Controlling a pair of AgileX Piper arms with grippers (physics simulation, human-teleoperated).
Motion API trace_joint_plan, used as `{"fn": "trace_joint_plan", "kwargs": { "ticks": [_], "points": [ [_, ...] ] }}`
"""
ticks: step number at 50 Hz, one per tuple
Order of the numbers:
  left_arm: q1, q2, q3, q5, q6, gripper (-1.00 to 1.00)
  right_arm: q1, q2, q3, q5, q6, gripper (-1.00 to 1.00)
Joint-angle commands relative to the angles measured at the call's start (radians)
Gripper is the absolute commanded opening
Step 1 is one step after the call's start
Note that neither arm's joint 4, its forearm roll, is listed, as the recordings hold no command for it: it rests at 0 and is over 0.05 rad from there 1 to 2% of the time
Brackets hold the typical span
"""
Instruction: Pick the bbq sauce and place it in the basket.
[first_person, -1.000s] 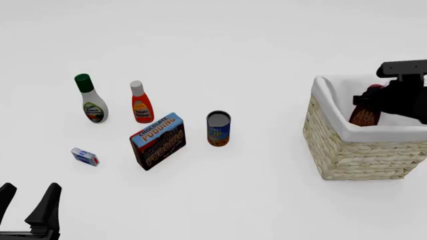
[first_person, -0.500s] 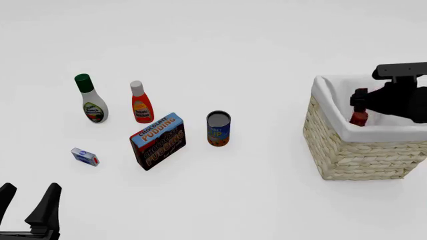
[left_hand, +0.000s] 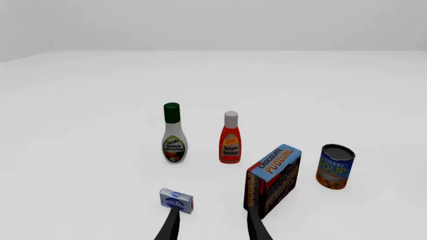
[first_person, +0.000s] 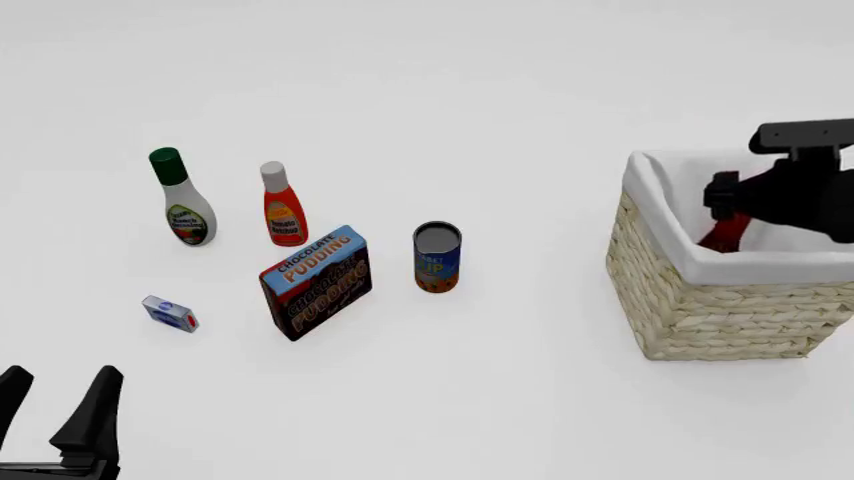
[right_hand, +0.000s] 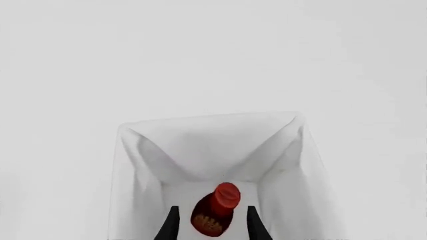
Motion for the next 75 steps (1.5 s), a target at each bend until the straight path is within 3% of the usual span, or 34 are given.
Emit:
{"fn": "trace_joint_plan", "kwargs": {
  "ticks": [1,35,63,75],
  "points": [
    [0.0,0.0,0.0,0.0,0.0,1.0,0.004,-0.028,-0.007,0.018,-0.001,1.0],
    [0.0,0.0,0.0,0.0,0.0,1.0,0.033,-0.139,-0.072,0.109,-0.02,1.0],
    [0.0,0.0,0.0,0.0,0.0,1.0,0.031,-0.341,-0.138,0.21,-0.017,1.0],
    [0.0,0.0,0.0,0.0,0.0,1.0,0.068,-0.404,-0.138,0.218,-0.019,1.0]
  ]
}}
